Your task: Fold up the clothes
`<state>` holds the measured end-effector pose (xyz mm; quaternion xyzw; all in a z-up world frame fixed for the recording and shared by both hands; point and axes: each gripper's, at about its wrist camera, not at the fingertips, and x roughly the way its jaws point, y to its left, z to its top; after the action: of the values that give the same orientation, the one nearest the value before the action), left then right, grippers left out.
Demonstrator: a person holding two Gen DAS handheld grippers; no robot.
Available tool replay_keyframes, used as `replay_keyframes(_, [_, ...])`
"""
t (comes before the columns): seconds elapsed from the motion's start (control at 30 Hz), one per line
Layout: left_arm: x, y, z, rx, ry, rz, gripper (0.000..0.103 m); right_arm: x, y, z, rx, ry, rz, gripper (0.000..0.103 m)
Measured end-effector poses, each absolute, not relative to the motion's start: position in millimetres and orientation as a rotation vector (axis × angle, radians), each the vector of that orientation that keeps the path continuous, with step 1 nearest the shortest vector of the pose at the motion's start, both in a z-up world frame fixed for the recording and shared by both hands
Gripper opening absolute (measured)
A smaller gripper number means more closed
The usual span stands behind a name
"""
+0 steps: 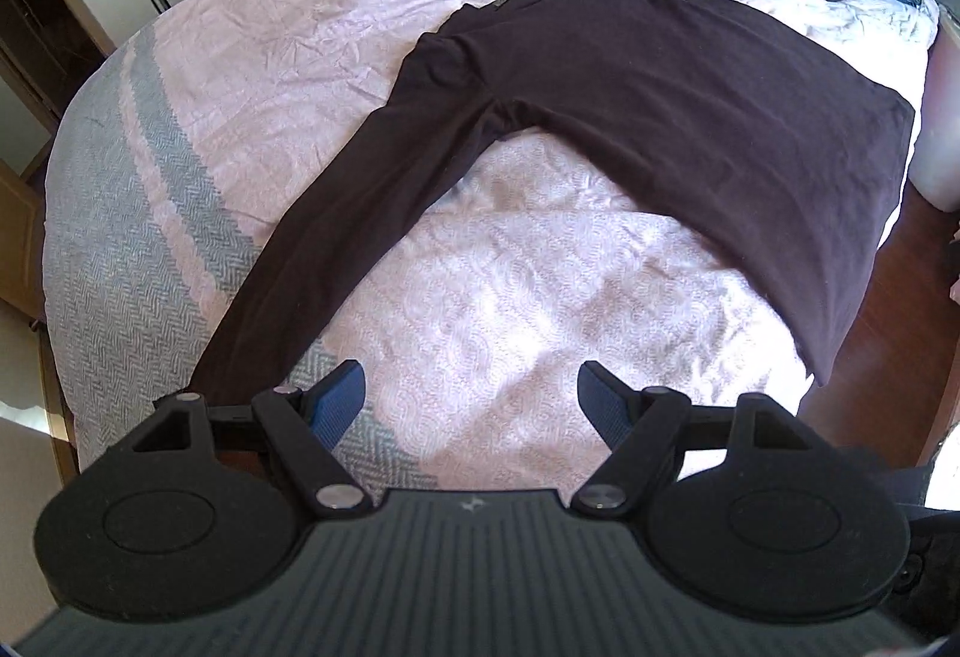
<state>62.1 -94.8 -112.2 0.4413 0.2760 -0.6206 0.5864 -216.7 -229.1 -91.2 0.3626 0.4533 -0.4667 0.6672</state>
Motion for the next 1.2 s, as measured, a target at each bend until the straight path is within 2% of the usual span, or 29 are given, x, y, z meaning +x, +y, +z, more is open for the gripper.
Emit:
replay_keyframes(0.8, [100.5, -82.9, -104.3, 1.081, 0.537, -1.312, 0.075, -160.1, -244.5, -90.5, 0.734, 1.034, -0.922, 0.078])
replay_keyframes(1.2, [82.8, -102.2, -99.3, 1.076, 0.579, -1.110, 0.075, -161.1, -310.1, -94.1, 0.628, 1.074, -0.737, 0.078])
